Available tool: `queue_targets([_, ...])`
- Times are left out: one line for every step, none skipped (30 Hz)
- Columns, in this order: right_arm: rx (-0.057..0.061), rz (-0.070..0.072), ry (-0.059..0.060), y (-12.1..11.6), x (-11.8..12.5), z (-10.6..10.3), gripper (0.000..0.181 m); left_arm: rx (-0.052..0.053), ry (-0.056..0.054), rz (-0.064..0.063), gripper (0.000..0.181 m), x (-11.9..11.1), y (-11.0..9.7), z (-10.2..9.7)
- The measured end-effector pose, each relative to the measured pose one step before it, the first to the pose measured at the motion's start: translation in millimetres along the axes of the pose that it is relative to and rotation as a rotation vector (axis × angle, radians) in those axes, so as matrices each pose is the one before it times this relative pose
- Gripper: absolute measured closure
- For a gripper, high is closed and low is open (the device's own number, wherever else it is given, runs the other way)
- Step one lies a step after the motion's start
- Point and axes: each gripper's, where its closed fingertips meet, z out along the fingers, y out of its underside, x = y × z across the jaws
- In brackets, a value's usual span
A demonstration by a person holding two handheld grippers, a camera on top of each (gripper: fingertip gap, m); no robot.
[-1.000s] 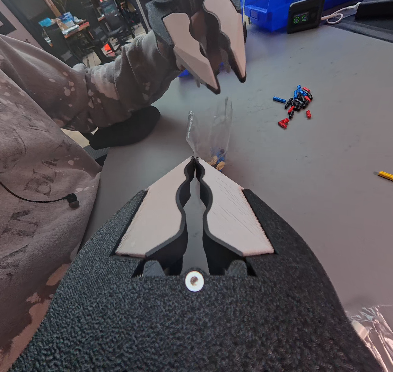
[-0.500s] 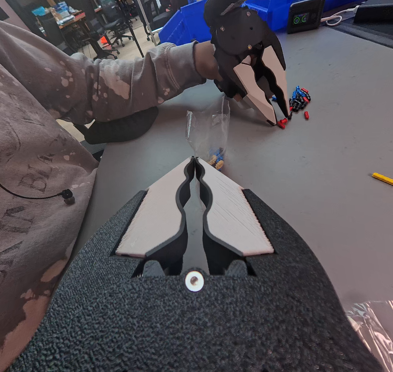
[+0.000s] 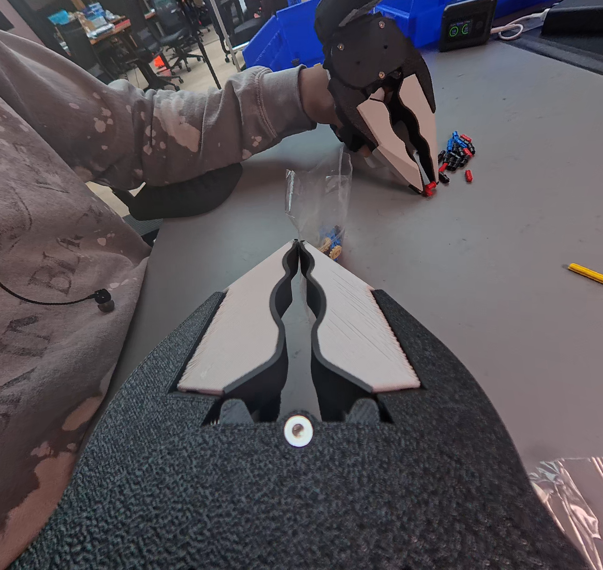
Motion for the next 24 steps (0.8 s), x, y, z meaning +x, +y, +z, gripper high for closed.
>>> queue_targets([0.0003,-0.0003,0.0009,0.0,0.11,-0.07,0.181,0.0089,0.0092,0.0018,0.169,2.01,-1.19,-1.27])
queue_targets([0.0,-0.0006,0.0011,-0.01,0.2,0.0,0.181,0.0125,0.0074,0.0047,0.169,2.28,-2.52,-1.91])
queue_targets([0.0,-0.0002,0.0003,-0.08,-0.06,0.01,0.181,0.0167,0.0061,0.0062,0.169,2.57,-3.96,-2.64])
queue_targets([0.0,0.0001,-0.0005,0.05,-0.01,0.11,0.181,0.0224,0.0091,0.0065,0.169,3.6,-6.0,-3.47])
queue_targets([0.0001,0.0003,-0.0002,-0.02,0.04,-0.04,0.181,0.0329,0.015,0.0074,0.169,5.08,-8.71,-4.32])
queue_targets([0.0003,0.0005,-0.0001,-0.08,-0.02,0.11,0.181,0.0435,0.0217,0.009,0.169,7.18,-11.87,-5.18])
queue_targets([0.0004,0.0005,0.0,0.02,0.09,0.02,0.181,0.0504,0.0299,0.0126,0.169,9.5,-14.24,-5.38])
queue_targets([0.0004,0.0009,-0.0006,-0.02,0.1,0.06,0.181,0.0504,0.0365,0.0173,0.169,11.71,-15.39,-4.92])
queue_targets([0.0006,0.0012,-0.0005,-0.04,0.0,0.12,0.181,0.0441,0.0425,0.0222,0.169,13.61,-15.15,-3.39])
queue_targets([0.0008,0.0013,-0.001,-0.09,-0.13,0.25,0.181,0.0335,0.0439,0.0275,0.169,14.45,-13.06,-1.42])
queue_targets([0.0009,0.0017,-0.0018,-0.04,-0.15,0.25,0.181,0.0175,0.0329,0.0303,0.169,12.55,-9.62,0.9])
queue_targets([0.0006,0.0013,-0.0018,-0.01,-0.18,0.35,0.181,-0.0012,0.0214,0.0293,0.169,9.83,-5.27,2.69])
queue_targets([0.0,0.0,-0.0007,-0.01,-0.24,0.17,0.181,-0.0121,0.0178,0.0249,0.169,8.01,-1.95,3.58])
queue_targets([-0.0003,-0.0013,-0.0002,-0.01,-0.33,0.13,0.181,-0.0112,0.0152,0.0182,0.169,6.3,-0.7,3.31])
queue_targets([-0.0004,-0.0014,0.0001,0.0,-0.19,0.07,0.181,-0.007,0.0137,0.0101,0.169,4.74,-0.06,2.7])
queue_targets([-0.0001,-0.0009,0.0005,0.04,-0.05,0.08,0.181,-0.0049,0.009,0.0037,0.169,2.82,0.42,1.9])
queue_targets([-0.0002,-0.0003,-0.0003,0.05,-0.1,0.03,0.181,-0.0049,0.0033,0.0012,0.169,0.96,1.03,1.06])
queue_targets([0.0,-0.0001,0.0,0.0,0.01,0.0,0.181,-0.0037,0.0051,-0.0011,0.169,0.59,1.4,0.23])
queue_targets([0.0004,0.0004,0.0001,0.02,0.11,0.02,0.181,0.001,0.0095,-0.004,0.168,1.0,0.88,-0.29])
queue_targets([0.0005,0.0011,-0.0004,0.0,0.08,-0.02,0.181,0.0058,0.0097,-0.0052,0.167,0.75,0.3,-0.73])
queue_targets([0.0006,0.0011,0.0003,-0.03,0.25,-0.06,0.181,0.0069,0.0049,-0.0045,0.165,-0.15,0.31,-0.98])
queue_targets([0.0006,0.0013,-0.0001,0.04,0.17,0.1,0.181,0.0075,-0.0022,-0.0036,0.164,-1.47,0.37,-1.46])
queue_targets([0.0005,0.0014,-0.0009,-0.01,-0.01,-0.02,0.181,0.009,-0.0092,-0.0048,0.164,-3.13,0.38,-2.22])
queue_targets([0.0,0.0002,-0.0001,-0.01,0.06,-0.04,0.181,0.0083,-0.0215,-0.0085,0.164,-6.1,0.91,-3.6])
